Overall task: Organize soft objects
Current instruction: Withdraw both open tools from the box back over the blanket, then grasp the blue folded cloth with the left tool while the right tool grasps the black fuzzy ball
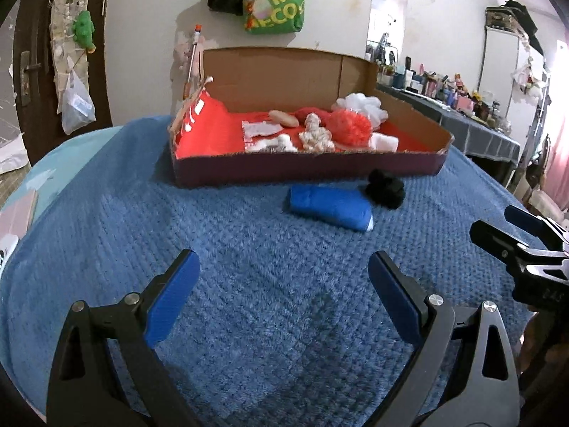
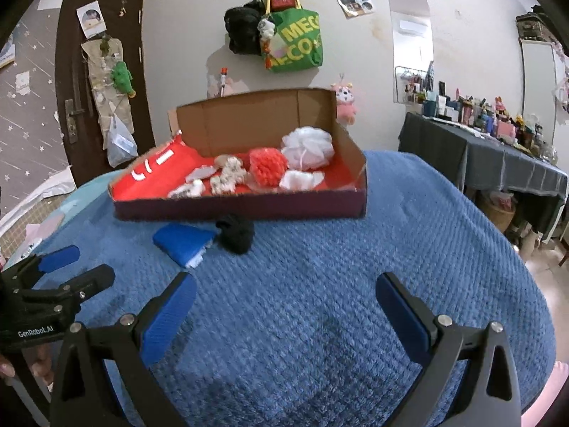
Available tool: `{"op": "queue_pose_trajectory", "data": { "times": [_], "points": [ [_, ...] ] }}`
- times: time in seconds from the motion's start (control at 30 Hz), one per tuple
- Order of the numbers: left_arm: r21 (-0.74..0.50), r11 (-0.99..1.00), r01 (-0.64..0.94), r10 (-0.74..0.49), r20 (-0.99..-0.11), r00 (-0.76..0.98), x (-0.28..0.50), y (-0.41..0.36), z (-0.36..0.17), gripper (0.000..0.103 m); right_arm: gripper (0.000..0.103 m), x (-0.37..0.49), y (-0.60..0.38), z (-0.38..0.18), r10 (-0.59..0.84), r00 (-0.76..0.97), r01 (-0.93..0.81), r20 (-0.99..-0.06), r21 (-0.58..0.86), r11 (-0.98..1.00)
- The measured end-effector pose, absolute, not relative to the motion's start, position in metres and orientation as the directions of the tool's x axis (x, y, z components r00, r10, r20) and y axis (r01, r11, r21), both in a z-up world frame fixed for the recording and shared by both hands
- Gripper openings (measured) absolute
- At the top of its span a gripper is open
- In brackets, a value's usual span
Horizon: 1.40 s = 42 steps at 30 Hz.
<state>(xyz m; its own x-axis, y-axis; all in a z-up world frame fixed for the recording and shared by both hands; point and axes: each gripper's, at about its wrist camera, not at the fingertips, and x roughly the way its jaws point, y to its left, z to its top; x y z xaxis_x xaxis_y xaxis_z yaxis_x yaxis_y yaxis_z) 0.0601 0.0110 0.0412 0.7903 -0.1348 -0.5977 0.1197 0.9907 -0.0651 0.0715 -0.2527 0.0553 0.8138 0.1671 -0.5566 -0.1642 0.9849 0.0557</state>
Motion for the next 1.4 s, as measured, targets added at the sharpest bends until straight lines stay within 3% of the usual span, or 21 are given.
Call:
{"op": "queue_pose_trajectory", "data": {
  "times": [0.77, 1.4],
  "points": [
    [-0.061, 0.983, 0.176, -0.171, -0.674, 0.719, 0.096, -0.002, 0.041, 0.097, 0.103, 0.097, -0.247, 0.043, 0.167, 0.754, -0.2, -0.635, 0.02, 0.98],
    [-0.071, 0.964, 0.256, -0.211, -0.79, 0.575, 0.17, -0.024, 0.029, 0.097, 0.1, 0.184, -0.238, 0.039, 0.333, 0.567, -0.365, -0.753, 0.132, 0.921]
  ]
}}
